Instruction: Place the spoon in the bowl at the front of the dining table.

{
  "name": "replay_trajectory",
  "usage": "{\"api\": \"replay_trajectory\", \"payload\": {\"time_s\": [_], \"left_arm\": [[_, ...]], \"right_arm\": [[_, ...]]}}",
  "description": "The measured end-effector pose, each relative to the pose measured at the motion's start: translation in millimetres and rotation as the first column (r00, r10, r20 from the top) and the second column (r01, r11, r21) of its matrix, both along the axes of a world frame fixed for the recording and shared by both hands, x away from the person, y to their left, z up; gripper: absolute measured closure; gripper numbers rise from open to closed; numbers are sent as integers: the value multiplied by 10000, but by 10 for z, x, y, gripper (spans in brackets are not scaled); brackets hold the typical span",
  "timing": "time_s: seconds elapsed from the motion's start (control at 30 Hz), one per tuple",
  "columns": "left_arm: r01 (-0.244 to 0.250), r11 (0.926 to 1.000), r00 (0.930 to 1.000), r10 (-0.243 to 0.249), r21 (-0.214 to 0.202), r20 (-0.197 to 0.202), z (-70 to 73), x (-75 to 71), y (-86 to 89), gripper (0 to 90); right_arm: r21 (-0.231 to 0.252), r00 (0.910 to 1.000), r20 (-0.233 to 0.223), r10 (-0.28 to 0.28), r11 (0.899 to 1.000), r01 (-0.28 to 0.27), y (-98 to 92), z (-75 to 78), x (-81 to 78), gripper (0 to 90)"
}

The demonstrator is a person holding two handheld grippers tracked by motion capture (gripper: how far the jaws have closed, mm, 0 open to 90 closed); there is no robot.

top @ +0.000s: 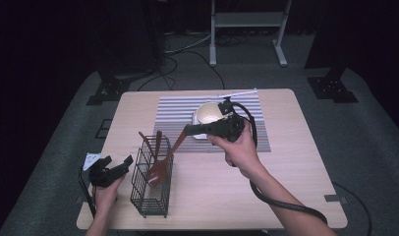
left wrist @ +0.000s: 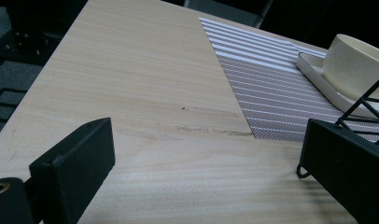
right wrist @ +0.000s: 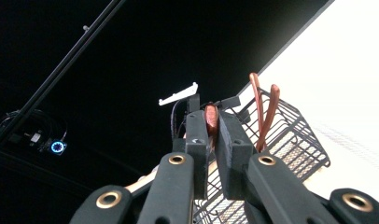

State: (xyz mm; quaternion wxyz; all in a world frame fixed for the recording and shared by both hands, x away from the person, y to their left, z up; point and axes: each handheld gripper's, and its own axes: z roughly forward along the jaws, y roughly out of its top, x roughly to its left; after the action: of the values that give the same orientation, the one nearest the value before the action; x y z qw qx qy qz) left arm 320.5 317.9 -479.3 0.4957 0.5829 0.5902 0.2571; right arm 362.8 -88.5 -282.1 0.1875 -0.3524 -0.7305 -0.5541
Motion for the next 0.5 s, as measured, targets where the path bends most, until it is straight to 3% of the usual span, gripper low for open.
{"api": "replay_trajectory", "payload": {"time_s": [0.5], "left_arm": [[6,10000,10000,-6,15,3,0,0,0,22]], "right_arm": [[77,9992,-163,-379,9992,380,-186,-44,49,834]]}}
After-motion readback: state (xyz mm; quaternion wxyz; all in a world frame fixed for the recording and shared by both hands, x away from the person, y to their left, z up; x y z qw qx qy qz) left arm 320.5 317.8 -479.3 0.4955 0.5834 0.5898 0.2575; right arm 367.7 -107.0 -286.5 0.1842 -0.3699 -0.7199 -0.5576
